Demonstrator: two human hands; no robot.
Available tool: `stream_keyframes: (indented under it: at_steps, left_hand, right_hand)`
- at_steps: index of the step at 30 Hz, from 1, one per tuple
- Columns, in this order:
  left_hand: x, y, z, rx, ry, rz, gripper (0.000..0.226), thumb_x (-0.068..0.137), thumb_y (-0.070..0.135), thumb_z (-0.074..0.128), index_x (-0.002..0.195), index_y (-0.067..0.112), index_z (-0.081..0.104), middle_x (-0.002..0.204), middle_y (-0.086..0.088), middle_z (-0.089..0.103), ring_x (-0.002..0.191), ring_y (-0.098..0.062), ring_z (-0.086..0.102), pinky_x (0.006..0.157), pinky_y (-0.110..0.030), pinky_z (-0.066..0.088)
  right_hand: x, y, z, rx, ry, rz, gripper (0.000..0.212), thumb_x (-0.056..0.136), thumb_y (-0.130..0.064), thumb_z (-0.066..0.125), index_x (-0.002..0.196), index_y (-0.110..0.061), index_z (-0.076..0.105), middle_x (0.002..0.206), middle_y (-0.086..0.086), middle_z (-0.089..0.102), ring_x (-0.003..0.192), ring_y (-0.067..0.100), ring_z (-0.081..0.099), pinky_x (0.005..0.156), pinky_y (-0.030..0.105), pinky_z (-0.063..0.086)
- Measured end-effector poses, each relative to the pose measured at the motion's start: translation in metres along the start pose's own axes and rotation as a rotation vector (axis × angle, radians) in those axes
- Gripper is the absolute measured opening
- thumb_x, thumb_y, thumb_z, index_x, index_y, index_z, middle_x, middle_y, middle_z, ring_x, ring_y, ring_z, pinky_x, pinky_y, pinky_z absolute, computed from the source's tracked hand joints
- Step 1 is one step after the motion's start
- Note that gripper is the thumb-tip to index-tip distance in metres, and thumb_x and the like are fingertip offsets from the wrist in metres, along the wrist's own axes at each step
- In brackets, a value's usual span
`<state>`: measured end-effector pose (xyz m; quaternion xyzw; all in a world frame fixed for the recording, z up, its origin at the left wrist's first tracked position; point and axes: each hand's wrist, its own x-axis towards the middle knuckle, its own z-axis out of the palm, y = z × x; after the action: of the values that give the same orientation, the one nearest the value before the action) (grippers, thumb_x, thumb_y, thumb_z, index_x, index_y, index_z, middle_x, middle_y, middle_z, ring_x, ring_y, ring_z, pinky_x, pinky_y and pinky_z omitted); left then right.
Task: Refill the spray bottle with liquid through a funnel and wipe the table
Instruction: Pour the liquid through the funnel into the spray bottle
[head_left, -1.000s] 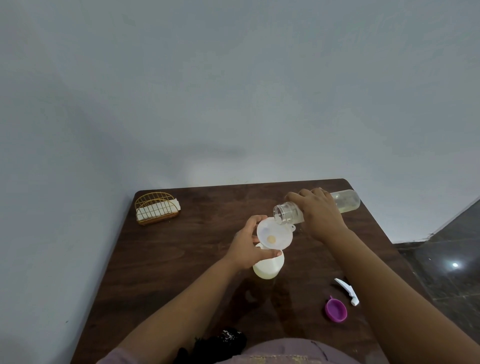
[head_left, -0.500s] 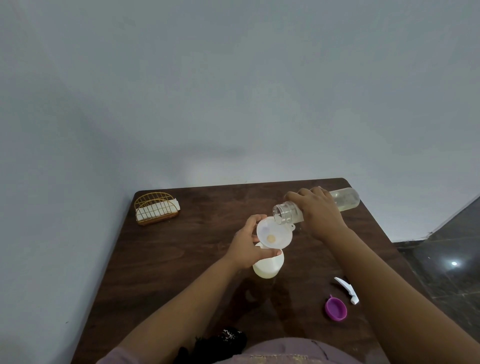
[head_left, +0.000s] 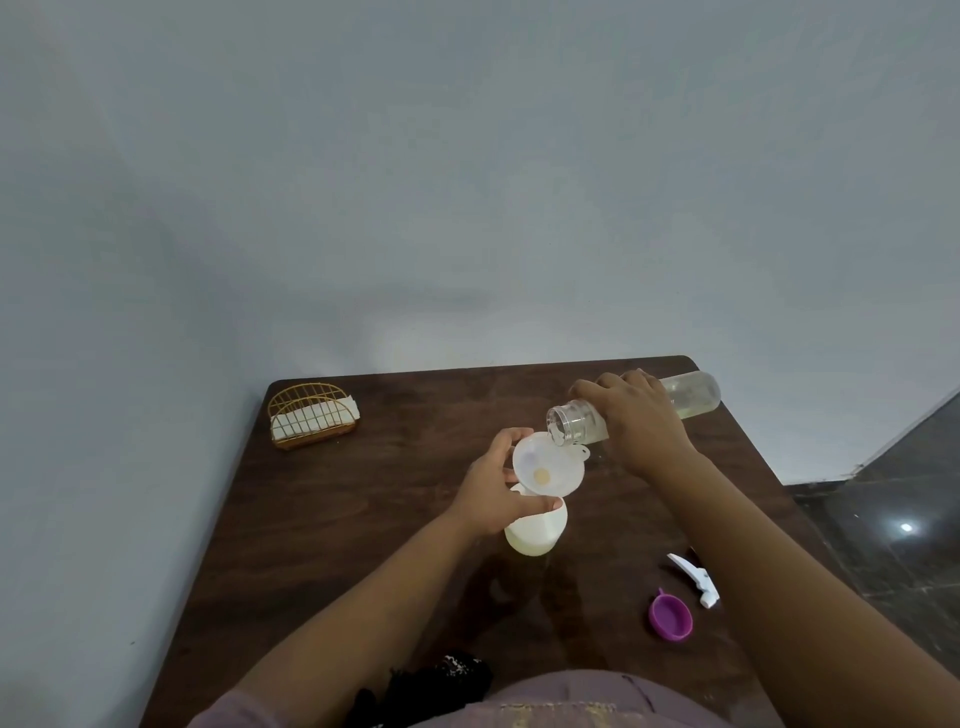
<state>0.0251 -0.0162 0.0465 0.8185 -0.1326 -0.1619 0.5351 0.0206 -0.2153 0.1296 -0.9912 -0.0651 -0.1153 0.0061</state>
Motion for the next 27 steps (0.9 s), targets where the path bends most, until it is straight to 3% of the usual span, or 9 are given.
stream_keyframes:
  at_steps: [27]
  left_hand:
    - [0.0034,-0.0007,0.0006,-0.006,-0.014,-0.005,0.085,0.066,0.032,0.089,0.131,0.043,0.037,0.129,0.018,0.050,0.112,-0.016,0.057,0.095,-0.034,0.053]
  right_hand:
    - [0.0027,0.0029,0.0054,-0.003,0.029,-0.006,0.050,0.064,-0.015,0.077,0.108,-0.032,0.059,0.092,-0.004,0.062,0.088,0.026,0.056,0.098,0.041,0.037]
